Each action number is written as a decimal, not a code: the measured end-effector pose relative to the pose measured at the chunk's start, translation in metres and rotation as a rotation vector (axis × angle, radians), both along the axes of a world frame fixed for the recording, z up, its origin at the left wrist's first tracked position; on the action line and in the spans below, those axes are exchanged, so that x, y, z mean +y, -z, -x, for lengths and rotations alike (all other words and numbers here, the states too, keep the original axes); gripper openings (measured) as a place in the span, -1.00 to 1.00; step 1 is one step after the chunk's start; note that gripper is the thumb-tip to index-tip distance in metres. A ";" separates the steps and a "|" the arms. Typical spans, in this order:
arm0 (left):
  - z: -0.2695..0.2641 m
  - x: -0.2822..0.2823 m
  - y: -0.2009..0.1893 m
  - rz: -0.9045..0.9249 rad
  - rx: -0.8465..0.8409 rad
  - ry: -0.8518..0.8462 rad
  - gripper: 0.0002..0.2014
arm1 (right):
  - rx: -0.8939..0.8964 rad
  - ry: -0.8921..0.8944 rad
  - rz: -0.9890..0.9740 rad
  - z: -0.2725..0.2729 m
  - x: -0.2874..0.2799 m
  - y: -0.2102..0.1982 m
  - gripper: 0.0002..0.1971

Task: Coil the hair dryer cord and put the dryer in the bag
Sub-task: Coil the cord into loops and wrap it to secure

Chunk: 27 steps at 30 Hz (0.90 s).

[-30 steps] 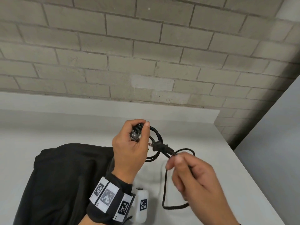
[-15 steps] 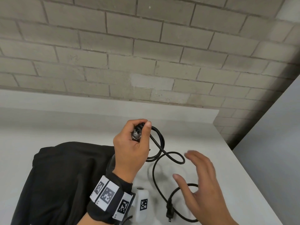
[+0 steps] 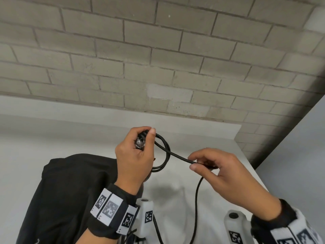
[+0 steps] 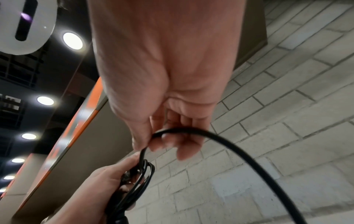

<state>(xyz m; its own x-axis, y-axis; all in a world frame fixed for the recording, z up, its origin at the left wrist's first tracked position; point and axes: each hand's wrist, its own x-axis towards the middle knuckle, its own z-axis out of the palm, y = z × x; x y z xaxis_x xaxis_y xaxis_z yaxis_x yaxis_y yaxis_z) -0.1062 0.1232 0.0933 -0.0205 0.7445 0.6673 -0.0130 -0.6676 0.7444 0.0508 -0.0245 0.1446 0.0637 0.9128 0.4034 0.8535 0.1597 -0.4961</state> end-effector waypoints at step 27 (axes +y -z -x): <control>0.001 -0.027 0.012 -0.212 -0.040 0.336 -0.62 | 0.808 0.127 -0.093 0.029 0.052 0.038 -0.93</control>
<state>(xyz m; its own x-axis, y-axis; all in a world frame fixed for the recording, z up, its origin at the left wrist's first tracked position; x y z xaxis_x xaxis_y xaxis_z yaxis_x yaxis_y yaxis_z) -0.1074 0.0959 0.0810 0.1719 0.5600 0.8104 -0.2827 -0.7600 0.5852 0.0215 0.0274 0.1062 0.4676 0.8441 0.2623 0.2531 0.1565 -0.9547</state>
